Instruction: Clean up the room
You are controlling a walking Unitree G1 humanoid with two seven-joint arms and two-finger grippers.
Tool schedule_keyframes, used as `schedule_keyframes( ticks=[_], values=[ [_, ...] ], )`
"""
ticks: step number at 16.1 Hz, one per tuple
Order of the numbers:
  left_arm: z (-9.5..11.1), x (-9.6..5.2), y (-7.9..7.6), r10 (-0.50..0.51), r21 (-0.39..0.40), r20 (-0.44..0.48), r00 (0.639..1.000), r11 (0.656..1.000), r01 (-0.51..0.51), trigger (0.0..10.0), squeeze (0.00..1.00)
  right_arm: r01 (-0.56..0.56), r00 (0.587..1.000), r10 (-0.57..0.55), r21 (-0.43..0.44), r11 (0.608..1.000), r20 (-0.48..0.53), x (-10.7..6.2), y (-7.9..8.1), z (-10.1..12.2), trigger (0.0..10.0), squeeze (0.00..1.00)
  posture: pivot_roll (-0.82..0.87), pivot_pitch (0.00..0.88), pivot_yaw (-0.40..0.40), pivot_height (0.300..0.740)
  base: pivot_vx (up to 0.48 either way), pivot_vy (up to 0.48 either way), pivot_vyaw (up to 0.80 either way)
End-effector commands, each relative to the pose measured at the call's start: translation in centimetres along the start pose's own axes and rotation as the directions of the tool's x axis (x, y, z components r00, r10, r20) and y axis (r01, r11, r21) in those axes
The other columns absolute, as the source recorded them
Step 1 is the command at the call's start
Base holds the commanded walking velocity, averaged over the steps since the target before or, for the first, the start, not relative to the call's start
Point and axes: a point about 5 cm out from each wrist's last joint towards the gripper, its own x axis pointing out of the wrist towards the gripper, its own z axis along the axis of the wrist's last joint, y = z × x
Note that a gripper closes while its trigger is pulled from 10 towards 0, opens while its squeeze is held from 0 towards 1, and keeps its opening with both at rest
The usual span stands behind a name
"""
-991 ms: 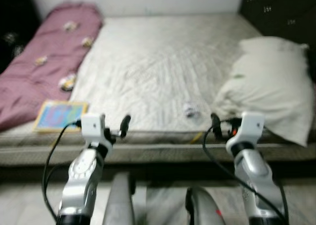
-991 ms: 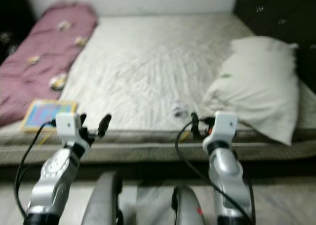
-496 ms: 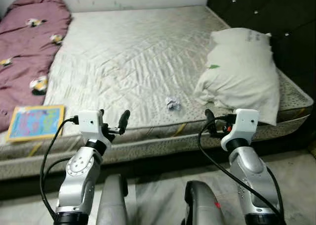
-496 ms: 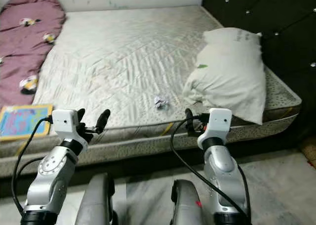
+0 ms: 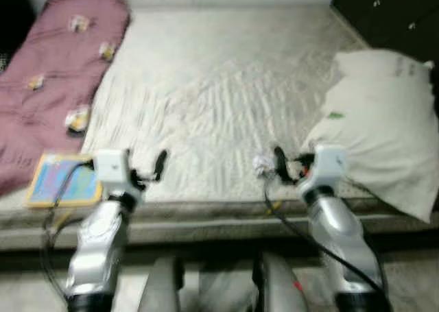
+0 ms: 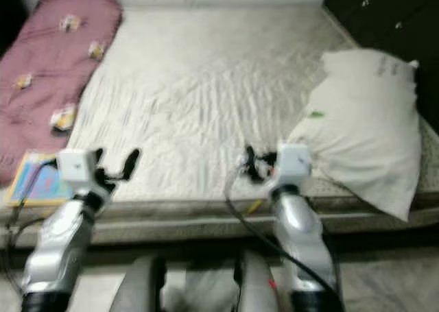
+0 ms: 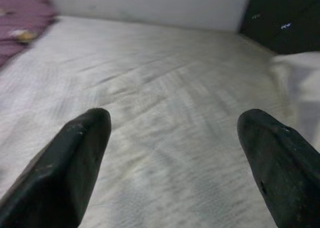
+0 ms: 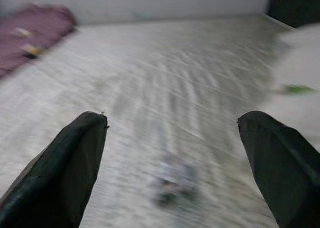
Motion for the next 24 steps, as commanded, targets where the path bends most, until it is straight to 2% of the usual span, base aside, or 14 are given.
schedule_keyframes(
  ticks=[1,7,11,16,17,19,22,24],
  values=[
    [-0.2,0.0,-0.3,-0.018,-0.001,-0.015,1.0,1.0,0.017,10.0,0.0,0.023,1.0,-0.023,0.008,1.0,0.006,0.1,-0.5,0.3,10.0,0.0,-0.06,0.0,0.005,0.599,0.311,0.0,0.0],
    [-0.6,0.1,0.1,0.029,0.006,-0.042,0.999,1.0,-0.029,10.0,0.0,0.016,1.0,-0.016,0.015,1.0,0.004,0.0,-0.4,0.2,10.0,0.0,-0.06,0.0,0.005,0.599,0.049,0.0,0.0],
    [-0.6,0.0,0.4,0.055,0.015,-0.049,0.997,0.998,-0.054,10.0,0.0,0.009,1.0,-0.009,0.022,1.0,0.002,0.1,-0.2,0.0,10.0,0.0,-0.05,0.0,0.004,0.549,0.0,0.0,0.0],
    [-0.8,0.1,0.7,0.076,0.038,-0.063,0.995,0.997,-0.074,10.0,0.0,0.0,1.0,0.0,0.02,1.0,-0.016,0.1,0.0,-0.2,10.0,0.0,-0.05,0.0,0.005,0.539,0.0,0.0,0.0],
    [-0.8,0.1,0.8,0.078,0.039,-0.063,0.995,0.996,-0.076,10.0,0.0,-0.008,1.0,0.008,0.017,1.0,-0.029,0.2,0.1,-0.4,10.0,0.0,-0.05,0.0,0.005,0.539,0.0,0.0,0.0],
    [-0.7,0.0,0.7,0.086,0.033,-0.064,0.994,0.996,-0.084,10.0,0.0,-0.096,0.99,0.094,-0.014,0.995,-0.101,0.8,1.3,-1.6,10.0,0.0,-0.02,0.0,-0.009,0.539,0.0,0.0,0.0],
    [-0.4,-1.6,1.8,0.142,0.042,-0.069,0.987,0.989,-0.139,10.0,0.0,-0.161,0.98,0.158,-0.015,0.987,-0.123,2.1,2.8,-1.7,10.0,0.0,0.02,0.0,-0.029,0.539,0.0,0.0,0.0],
    [-0.8,-3.9,2.5,0.177,0.072,-0.11,0.978,0.983,-0.17,10.0,0.0,-0.181,0.976,0.178,-0.01,0.983,-0.126,3.3,3.5,-1.6,10.0,0.0,0.07,0.03,-0.045,0.539,0.0,0.0,0.0]
  ],
)
